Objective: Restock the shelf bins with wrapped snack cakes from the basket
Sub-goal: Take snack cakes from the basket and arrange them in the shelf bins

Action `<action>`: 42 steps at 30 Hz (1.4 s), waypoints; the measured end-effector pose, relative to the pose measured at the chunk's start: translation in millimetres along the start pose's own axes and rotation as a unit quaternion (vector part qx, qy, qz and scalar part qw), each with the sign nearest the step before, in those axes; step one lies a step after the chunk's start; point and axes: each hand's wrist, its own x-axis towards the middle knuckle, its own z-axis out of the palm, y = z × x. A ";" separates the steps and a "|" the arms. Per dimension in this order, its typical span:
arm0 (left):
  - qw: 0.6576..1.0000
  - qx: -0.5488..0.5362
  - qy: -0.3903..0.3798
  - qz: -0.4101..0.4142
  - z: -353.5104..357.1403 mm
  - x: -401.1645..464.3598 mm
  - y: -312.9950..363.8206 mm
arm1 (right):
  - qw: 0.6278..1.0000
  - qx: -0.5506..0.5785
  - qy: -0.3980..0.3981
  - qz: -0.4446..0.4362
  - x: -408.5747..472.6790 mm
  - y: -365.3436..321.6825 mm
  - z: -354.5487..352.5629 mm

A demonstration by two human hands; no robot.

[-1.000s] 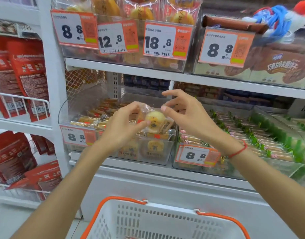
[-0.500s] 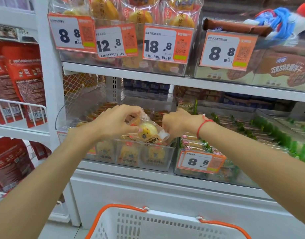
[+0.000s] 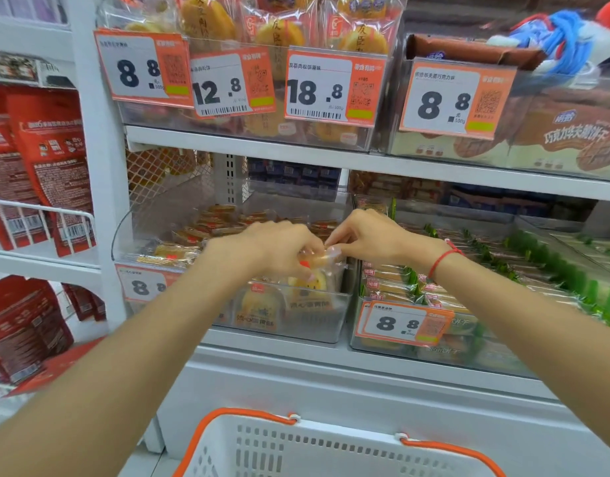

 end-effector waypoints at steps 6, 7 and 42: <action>0.983 -0.155 0.099 -0.003 15.2 -12.8 -6.7 | 0.999 -0.027 -0.007 -0.020 -13.9 1.2 -5.6; 0.978 -0.149 0.143 -0.016 15.0 -15.9 -9.7 | 0.999 -0.021 0.011 -0.025 -17.7 -0.2 -5.2; 0.908 -0.308 0.270 -0.091 76.6 -80.0 -5.4 | 0.989 -0.009 0.137 -0.062 -94.4 -30.9 31.0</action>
